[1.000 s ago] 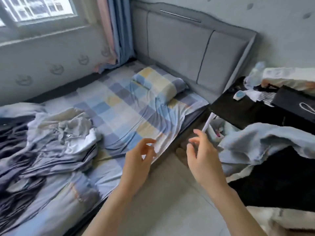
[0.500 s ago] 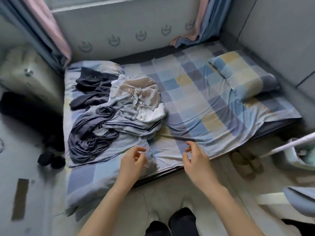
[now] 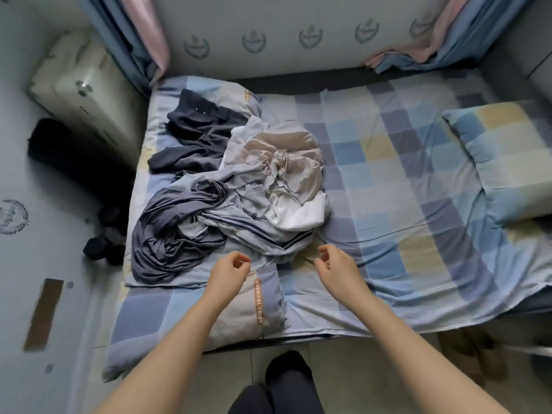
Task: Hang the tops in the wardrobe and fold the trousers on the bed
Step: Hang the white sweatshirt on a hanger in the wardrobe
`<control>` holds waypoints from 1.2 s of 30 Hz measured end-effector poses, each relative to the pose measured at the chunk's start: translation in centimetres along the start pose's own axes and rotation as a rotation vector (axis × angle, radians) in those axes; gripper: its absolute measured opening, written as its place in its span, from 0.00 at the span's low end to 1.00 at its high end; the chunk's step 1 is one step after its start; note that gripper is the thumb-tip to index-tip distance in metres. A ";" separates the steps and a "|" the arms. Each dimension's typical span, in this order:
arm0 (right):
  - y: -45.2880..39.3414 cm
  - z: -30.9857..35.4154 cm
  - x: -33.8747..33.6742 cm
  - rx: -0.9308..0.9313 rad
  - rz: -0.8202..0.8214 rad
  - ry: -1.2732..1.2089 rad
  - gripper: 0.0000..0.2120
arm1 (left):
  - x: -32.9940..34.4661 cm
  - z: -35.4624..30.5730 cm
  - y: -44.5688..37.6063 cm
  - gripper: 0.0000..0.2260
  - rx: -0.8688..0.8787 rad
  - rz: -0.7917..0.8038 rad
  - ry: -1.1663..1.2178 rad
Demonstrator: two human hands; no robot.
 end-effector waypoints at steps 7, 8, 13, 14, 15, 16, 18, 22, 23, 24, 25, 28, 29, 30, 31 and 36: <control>-12.0 -2.8 0.6 0.016 0.099 0.183 0.17 | 1.7 1.3 -10.2 0.05 -0.092 0.047 -0.068; -13.9 -3.6 1.3 0.029 0.125 0.181 0.18 | 2.2 1.7 -12.2 0.06 -0.101 0.063 -0.079; -22.6 -8.9 4.9 0.257 0.177 -0.166 0.18 | 5.2 4.3 -21.5 0.10 -0.173 0.135 0.038; -23.8 -10.0 5.7 0.330 0.171 -0.317 0.15 | 5.9 4.7 -23.1 0.10 -0.178 0.138 0.061; -24.8 -11.0 6.5 0.408 0.169 -0.472 0.13 | 6.6 5.0 -24.7 0.10 -0.177 0.142 0.068; -26.2 -12.2 7.5 0.483 0.162 -0.596 0.12 | 7.6 5.3 -26.6 0.11 -0.171 0.154 0.054; -28.5 -14.1 8.8 0.567 0.141 -0.707 0.17 | 9.3 5.4 -29.6 0.15 -0.128 0.184 -0.087; -32.9 -17.4 10.0 0.664 0.050 -0.894 0.27 | 13.2 4.8 -34.6 0.28 0.065 0.298 -0.439; -34.0 -18.1 10.2 0.671 0.024 -0.917 0.28 | 14.2 4.9 -35.9 0.30 0.095 0.319 -0.476; -35.1 -18.7 10.3 0.673 0.004 -0.931 0.29 | 14.9 5.0 -37.1 0.31 0.111 0.323 -0.529; -36.0 -19.2 10.4 0.670 -0.014 -0.945 0.30 | 15.4 5.2 -38.0 0.32 0.120 0.318 -0.613; -37.7 -19.7 10.8 0.710 -0.025 -1.006 0.24 | 16.1 5.8 -39.3 0.32 0.172 0.281 -0.947; -37.9 -19.3 10.9 0.729 -0.025 -1.036 0.17 | 16.2 6.1 -39.5 0.31 0.182 0.278 -1.001; -38.3 -18.8 11.0 0.722 -0.029 -1.066 0.09 | 16.3 6.4 -39.8 0.32 0.178 0.273 -1.016; -38.5 -17.9 10.9 0.688 -0.040 -1.097 0.03 | 16.2 6.8 -39.9 0.32 0.170 0.264 -1.009; -37.2 -10.2 6.4 0.346 -0.079 -1.035 0.12 | 13.5 4.8 -39.5 0.38 0.236 0.080 -0.800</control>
Point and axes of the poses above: each hand's wrist, its own y-axis away from the middle knuckle, its own x-axis out of the palm, z = x × y, the point moved 6 cm from there along -y, towards the middle knuckle, and after that the axes turned 7 degrees about z, right-handed, at the moved point
